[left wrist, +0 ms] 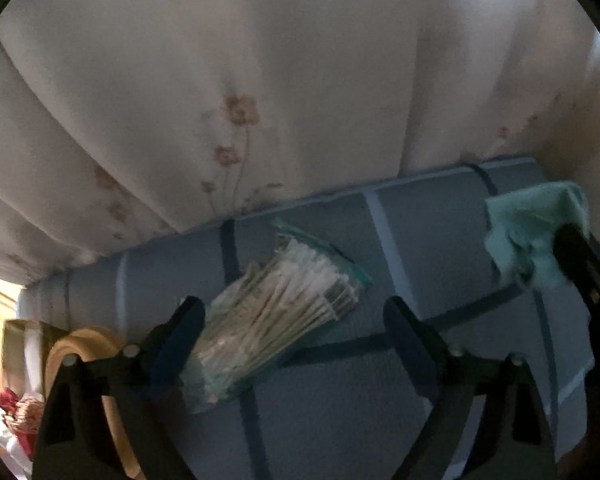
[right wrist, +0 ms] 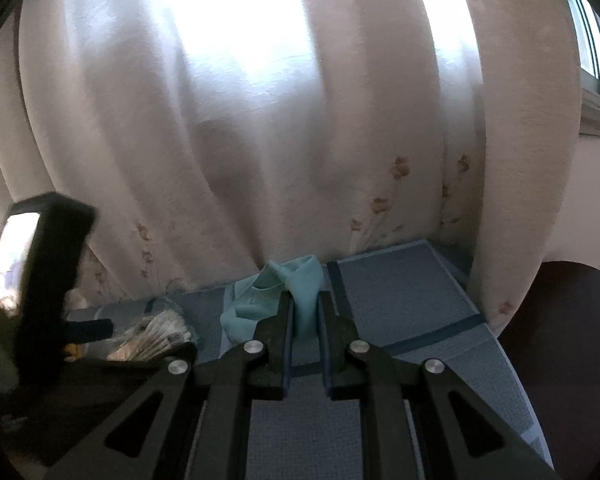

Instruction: Organize soft objects

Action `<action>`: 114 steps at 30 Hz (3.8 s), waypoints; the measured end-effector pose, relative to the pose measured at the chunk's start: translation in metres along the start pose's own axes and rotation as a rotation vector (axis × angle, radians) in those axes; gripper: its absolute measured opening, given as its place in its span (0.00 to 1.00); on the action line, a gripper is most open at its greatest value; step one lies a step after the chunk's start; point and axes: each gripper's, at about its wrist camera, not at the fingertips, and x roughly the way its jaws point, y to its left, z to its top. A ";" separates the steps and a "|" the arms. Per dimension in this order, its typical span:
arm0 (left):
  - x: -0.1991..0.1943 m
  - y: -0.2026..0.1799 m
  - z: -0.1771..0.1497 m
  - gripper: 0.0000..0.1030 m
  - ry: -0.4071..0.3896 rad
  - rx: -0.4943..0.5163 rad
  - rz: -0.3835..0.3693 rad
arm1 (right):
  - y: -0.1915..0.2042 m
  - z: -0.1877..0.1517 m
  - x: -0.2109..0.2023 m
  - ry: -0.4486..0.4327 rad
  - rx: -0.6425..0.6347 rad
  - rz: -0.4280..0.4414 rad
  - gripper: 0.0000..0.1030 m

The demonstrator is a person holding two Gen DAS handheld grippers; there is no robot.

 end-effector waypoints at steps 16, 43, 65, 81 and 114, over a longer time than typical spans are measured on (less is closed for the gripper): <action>0.023 0.008 0.010 0.92 0.021 -0.083 0.005 | 0.000 0.000 -0.007 0.000 -0.007 0.000 0.12; -0.025 -0.028 -0.030 0.34 -0.163 0.034 -0.026 | -0.004 0.002 -0.010 -0.029 0.006 -0.045 0.12; -0.053 -0.023 -0.039 0.34 -0.236 -0.022 -0.015 | 0.010 -0.008 -0.038 -0.088 0.008 -0.107 0.12; -0.084 -0.005 -0.075 0.34 -0.302 -0.062 -0.012 | 0.011 -0.024 -0.063 -0.083 -0.052 -0.141 0.12; -0.149 0.024 -0.139 0.34 -0.439 -0.076 -0.026 | 0.055 -0.055 -0.123 -0.072 -0.187 -0.224 0.12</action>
